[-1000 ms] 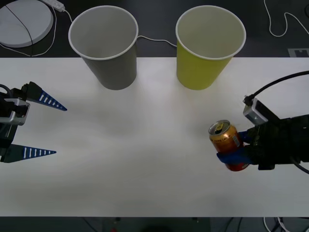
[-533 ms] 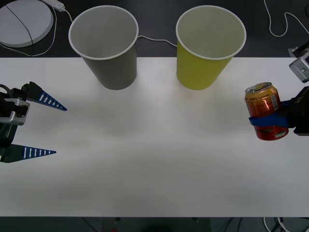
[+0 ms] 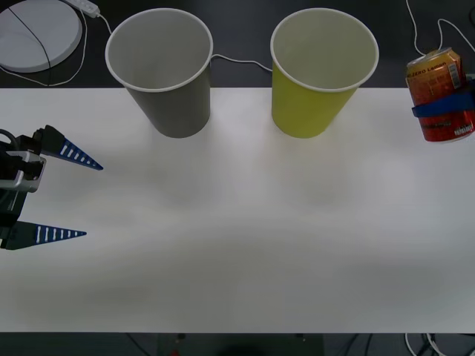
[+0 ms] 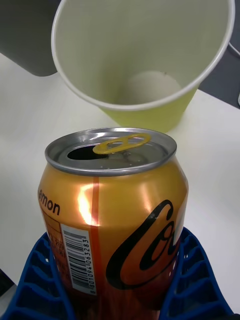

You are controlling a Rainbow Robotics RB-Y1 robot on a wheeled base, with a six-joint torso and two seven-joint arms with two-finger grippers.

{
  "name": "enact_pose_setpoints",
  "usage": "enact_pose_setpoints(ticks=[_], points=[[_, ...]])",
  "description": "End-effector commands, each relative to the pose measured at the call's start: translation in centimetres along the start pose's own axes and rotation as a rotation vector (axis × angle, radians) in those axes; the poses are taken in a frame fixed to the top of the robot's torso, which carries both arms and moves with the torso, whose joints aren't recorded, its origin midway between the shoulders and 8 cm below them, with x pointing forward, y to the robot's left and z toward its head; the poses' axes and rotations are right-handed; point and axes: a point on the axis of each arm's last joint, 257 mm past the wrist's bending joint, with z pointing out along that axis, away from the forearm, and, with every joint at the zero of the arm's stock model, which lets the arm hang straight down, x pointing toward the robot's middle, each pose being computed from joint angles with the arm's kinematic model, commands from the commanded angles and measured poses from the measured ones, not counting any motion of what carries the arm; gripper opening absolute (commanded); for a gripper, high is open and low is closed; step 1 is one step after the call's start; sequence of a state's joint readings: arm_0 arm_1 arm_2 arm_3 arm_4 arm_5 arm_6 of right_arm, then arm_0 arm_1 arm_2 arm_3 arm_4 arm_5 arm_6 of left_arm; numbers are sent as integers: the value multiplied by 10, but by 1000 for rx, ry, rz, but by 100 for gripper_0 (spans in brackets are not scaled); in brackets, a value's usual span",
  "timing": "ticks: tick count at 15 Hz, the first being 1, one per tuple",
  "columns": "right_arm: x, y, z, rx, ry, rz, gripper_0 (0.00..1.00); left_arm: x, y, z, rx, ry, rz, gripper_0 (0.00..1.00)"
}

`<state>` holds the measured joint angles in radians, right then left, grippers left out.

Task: Put the can into the green bin and the plastic bottle into the gray bin

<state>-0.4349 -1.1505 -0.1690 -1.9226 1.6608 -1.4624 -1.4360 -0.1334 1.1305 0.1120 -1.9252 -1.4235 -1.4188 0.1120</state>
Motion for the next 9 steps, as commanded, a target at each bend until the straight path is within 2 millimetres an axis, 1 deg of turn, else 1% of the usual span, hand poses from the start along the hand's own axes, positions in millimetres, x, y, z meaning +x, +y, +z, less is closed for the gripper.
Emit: enact_pose_setpoints(ticks=[1, 2, 3, 6, 8, 9], points=[[-34, -9, 8, 17, 14, -27, 0, 0, 0, 0, 0, 0, 0, 100], [-49, -12, 10, 24, 20, -40, 0, 0, 0, 0, 0, 0, 0, 100], [-59, -12, 15, 25, 28, -49, 0, 0, 0, 0, 0, 0, 0, 100], [-96, -8, 30, 19, 32, -64, 0, 0, 0, 0, 0, 0, 0, 100], [-116, -7, 42, 18, 44, -89, 0, 0, 0, 0, 0, 0, 0, 100], [-120, -7, 47, 18, 53, -100, 0, 0, 0, 0, 0, 0, 0, 100]])
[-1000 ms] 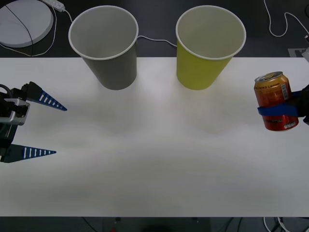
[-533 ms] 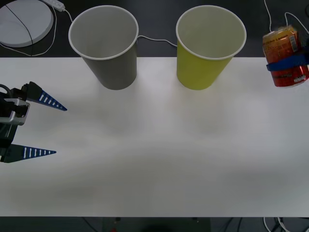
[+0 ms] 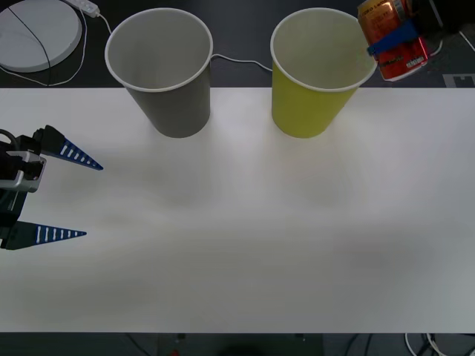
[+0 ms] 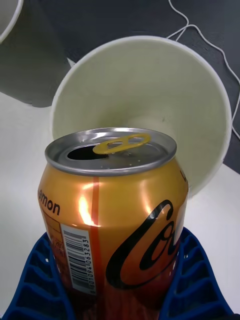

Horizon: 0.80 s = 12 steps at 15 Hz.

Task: Put the can into the green bin and the plastic bottle into the gray bin

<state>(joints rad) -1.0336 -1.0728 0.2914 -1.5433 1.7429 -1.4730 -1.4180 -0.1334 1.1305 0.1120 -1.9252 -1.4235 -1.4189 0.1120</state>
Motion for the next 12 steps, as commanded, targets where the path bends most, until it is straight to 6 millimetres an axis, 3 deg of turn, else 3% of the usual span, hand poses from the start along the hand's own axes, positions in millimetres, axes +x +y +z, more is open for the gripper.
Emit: enact_pose_setpoints(ticks=[1, 8, 12], points=[[-22, -1, 18, -2, 25, -35, 0, 0, 0, 0, 0, 0, 0, 100], [-64, -9, 54, 81, 37, -95, 0, 0, 0, 0, 0, 0, 0, 100], [-78, -15, 63, 112, 24, -121, 3, 0, 0, 0, 0, 0, 0, 100]])
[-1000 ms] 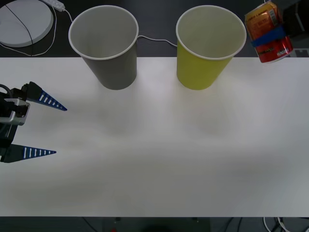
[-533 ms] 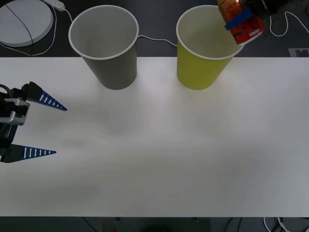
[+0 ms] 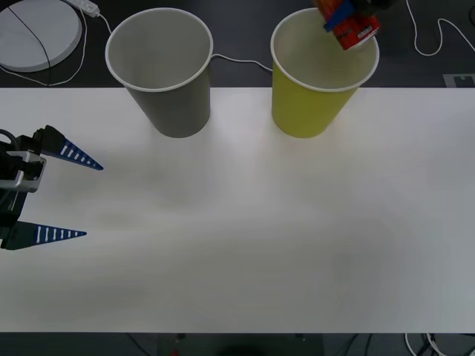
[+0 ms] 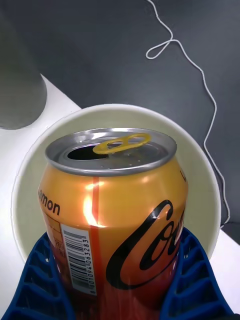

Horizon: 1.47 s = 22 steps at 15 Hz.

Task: Put the can into the green bin and the plastic bottle into the gray bin

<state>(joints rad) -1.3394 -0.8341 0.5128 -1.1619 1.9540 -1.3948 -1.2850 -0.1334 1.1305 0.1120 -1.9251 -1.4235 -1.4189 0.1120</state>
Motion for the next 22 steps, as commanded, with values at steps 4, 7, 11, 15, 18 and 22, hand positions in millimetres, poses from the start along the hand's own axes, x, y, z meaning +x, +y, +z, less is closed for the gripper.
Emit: enact_pose_setpoints(ticks=[4, 7, 11, 15, 18, 22], points=[[-4, -1, 5, 5, -3, -72, 92, 0, 0, 0, 0, 0, 0, 100], [-5, 1, 3, -8, -10, -99, 100, 0, 0, 0, 0, 0, 0, 100], [1, -2, -13, -50, -31, -107, 100, 0, 0, 0, 0, 0, 0, 100], [17, 1, -43, -124, -65, -92, 100, 0, 0, 0, 0, 0, 0, 100], [38, 10, -61, -137, -127, -137, 100, 0, 0, 0, 0, 0, 0, 100], [80, 31, -80, -128, -191, -230, 100, 0, 0, 0, 0, 0, 0, 100]])
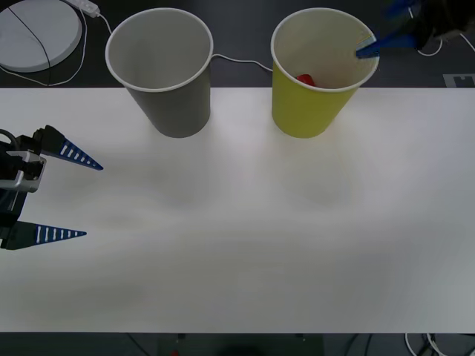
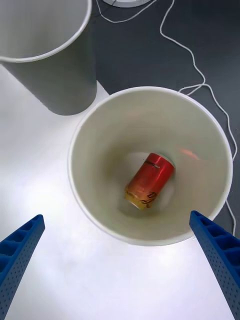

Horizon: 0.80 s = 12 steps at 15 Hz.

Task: Put the can into the green bin and the plastic bottle into the gray bin

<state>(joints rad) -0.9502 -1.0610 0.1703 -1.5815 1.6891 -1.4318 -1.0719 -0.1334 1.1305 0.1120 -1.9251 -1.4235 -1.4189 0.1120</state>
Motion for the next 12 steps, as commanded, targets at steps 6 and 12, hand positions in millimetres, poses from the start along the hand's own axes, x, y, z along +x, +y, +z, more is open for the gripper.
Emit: enact_pose_setpoints(ticks=[6, 12], points=[[83, 46, -23, -45, -70, -242, 100, 0, 0, 0, 0, 0, 0, 100], [138, 82, -33, -106, -105, -320, 100, 0, 0, 0, 0, 0, 0, 100]])
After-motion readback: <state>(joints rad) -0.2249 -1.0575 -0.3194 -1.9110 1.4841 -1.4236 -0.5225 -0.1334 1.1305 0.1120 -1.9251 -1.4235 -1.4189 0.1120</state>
